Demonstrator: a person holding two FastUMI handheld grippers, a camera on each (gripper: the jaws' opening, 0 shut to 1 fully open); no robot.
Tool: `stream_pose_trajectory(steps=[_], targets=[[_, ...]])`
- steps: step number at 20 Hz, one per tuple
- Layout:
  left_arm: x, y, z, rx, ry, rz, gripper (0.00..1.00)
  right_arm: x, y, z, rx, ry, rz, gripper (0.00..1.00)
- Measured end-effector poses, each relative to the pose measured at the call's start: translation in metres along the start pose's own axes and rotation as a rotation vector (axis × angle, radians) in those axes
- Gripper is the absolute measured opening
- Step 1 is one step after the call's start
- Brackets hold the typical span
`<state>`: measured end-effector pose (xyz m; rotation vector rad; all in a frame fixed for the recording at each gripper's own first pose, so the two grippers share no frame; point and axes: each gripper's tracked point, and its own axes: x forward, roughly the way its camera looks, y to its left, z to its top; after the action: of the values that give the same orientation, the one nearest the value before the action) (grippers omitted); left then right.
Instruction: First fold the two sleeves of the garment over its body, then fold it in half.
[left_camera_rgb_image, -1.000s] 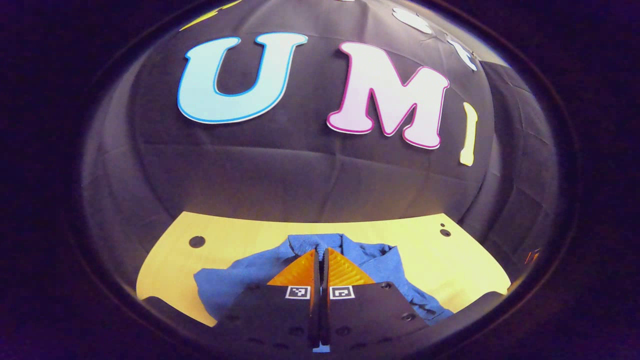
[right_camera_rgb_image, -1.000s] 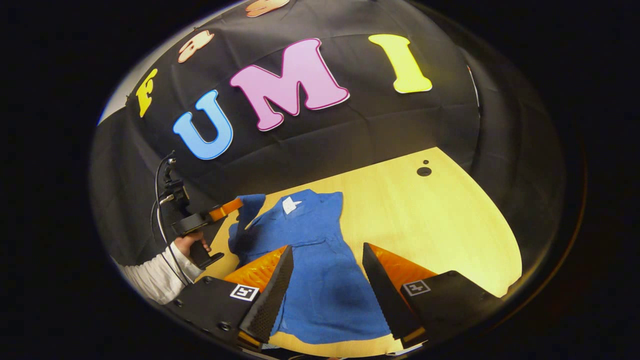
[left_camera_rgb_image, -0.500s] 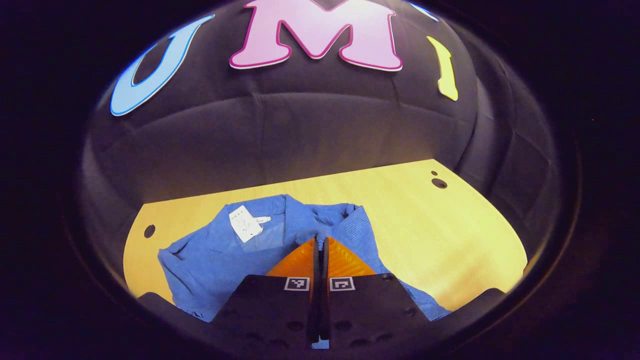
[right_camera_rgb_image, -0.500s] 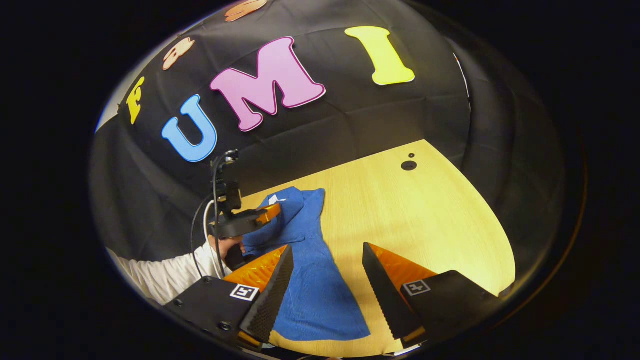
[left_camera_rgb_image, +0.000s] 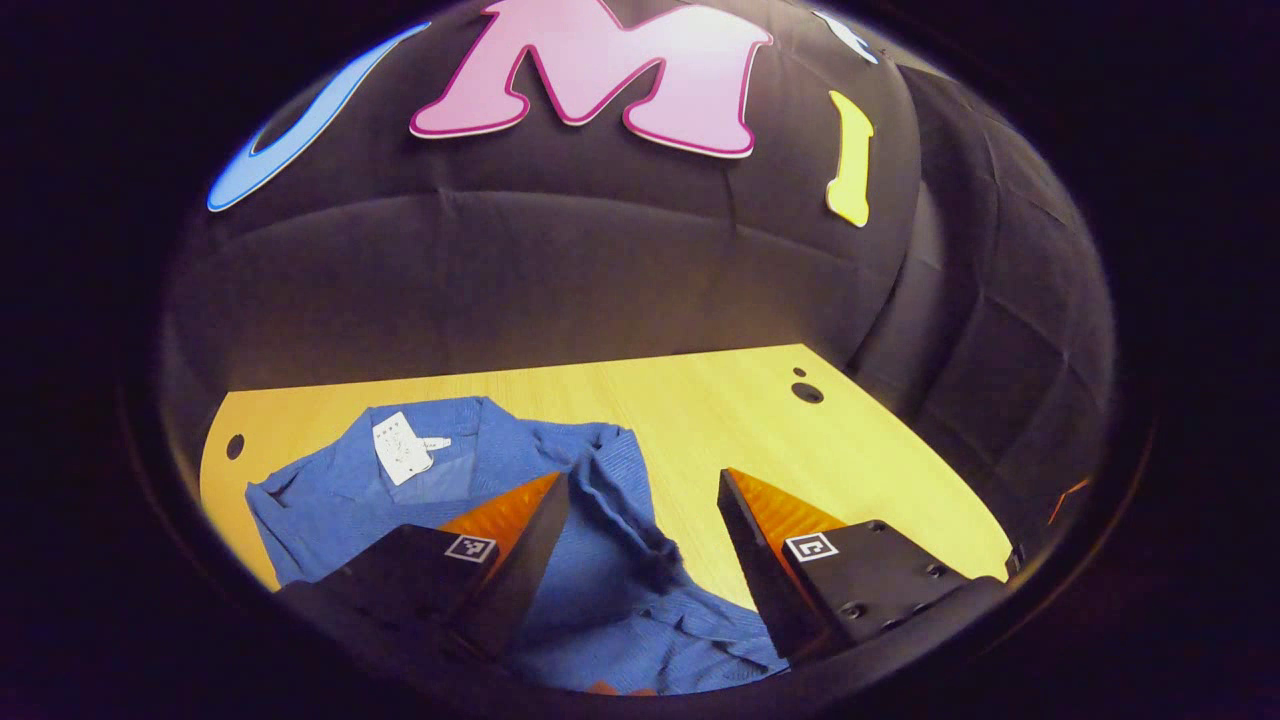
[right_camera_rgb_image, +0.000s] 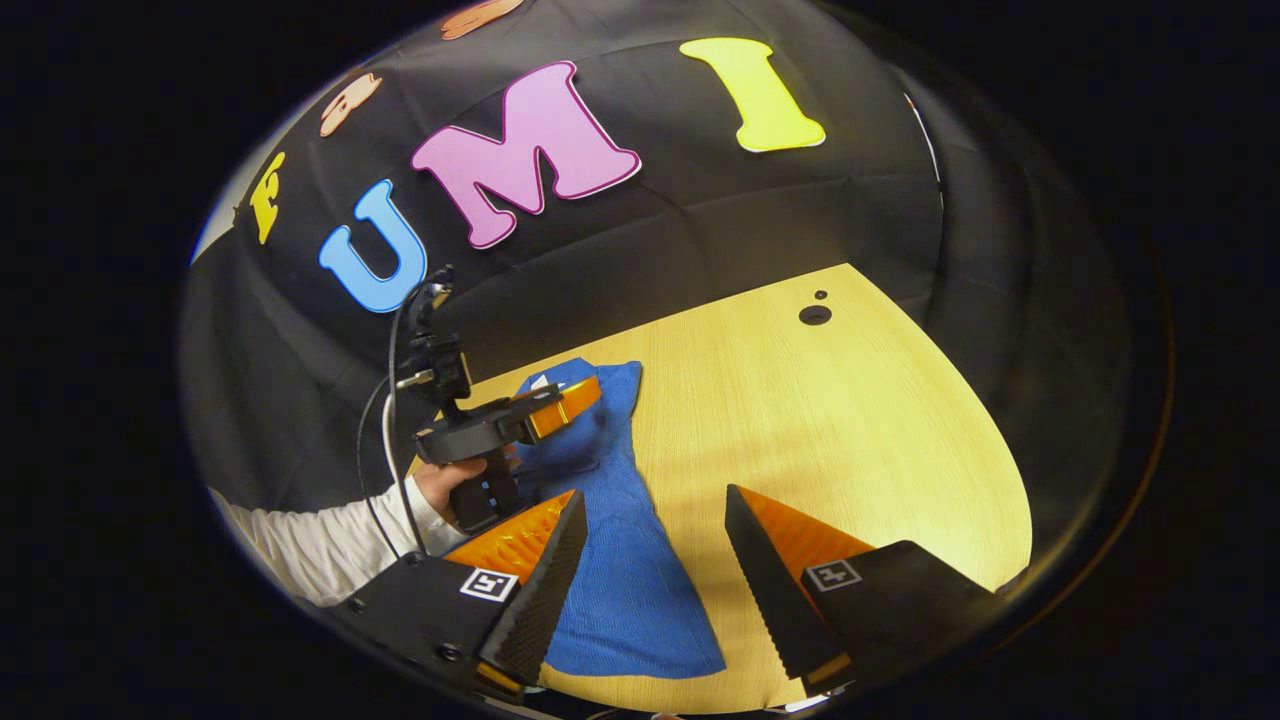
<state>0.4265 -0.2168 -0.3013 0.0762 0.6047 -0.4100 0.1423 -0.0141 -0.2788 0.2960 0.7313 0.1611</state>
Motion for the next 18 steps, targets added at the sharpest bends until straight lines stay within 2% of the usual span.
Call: stream_pose_trajectory(steps=[2,5,12,18], targets=[[-0.019,0.003,0.006,0.017,-0.026,0.003,0.87,0.000,0.001,-0.002,0.004,0.000,0.002,0.89],[-0.064,0.023,0.004,0.004,-0.037,0.047,0.87,-0.002,0.004,-0.008,0.004,0.005,-0.002,0.88],[-0.217,0.091,-0.042,-0.113,-0.040,0.259,0.87,0.002,0.020,-0.029,-0.032,0.032,0.009,0.89],[-0.318,0.142,-0.164,-0.236,0.208,0.431,0.87,0.006,0.034,-0.074,-0.089,0.143,0.004,0.89]])
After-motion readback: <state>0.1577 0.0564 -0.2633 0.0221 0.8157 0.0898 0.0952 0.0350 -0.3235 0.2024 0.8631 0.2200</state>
